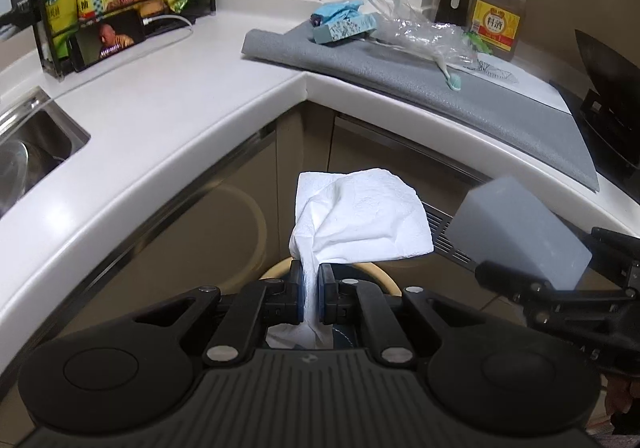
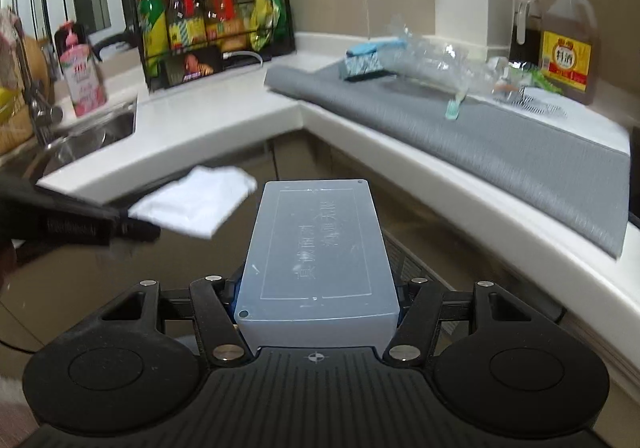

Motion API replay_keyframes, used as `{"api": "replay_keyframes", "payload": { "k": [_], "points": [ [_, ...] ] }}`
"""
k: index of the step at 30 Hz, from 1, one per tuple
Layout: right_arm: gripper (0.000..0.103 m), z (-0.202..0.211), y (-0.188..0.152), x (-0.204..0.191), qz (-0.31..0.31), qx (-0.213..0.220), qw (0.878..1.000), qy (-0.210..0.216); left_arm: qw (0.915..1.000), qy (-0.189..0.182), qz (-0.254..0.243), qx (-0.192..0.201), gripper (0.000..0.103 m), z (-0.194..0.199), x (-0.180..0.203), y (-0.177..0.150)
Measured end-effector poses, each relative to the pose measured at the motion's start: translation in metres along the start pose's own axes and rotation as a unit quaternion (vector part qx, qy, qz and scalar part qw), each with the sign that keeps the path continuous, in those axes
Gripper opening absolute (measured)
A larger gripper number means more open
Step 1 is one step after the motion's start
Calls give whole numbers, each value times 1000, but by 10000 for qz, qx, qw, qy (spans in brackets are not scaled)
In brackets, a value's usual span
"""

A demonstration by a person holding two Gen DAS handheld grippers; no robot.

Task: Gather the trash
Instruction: 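Carry the tissue and box down over the trash bin with both grippers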

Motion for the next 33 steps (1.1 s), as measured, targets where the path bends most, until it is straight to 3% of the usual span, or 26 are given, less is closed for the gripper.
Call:
{"api": "replay_keyframes", "payload": {
  "k": [18, 28, 33],
  "points": [
    [63, -7, 4, -3, 193, -107, 9997, -88, 9999, -91, -76, -87, 7, -7, 4, 1],
    [63, 38, 56, 11, 520, 270, 9982, 93, 9999, -110, 28, -31, 7, -6, -1, 1],
    [63, 38, 62, 2, 692, 108, 9972, 252, 9998, -173, 107, -43, 7, -6, -8, -2]
  ]
}}
Point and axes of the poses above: each gripper's, at about its wrist camera, not at the fingertips, and z roughly against the way its jaws point, x to its right, y to its top, the point moved 5 cm from there along -z, roughly the way its jaws point, and after that the axes turned 14 degrees about -x, right-handed, at the moved point
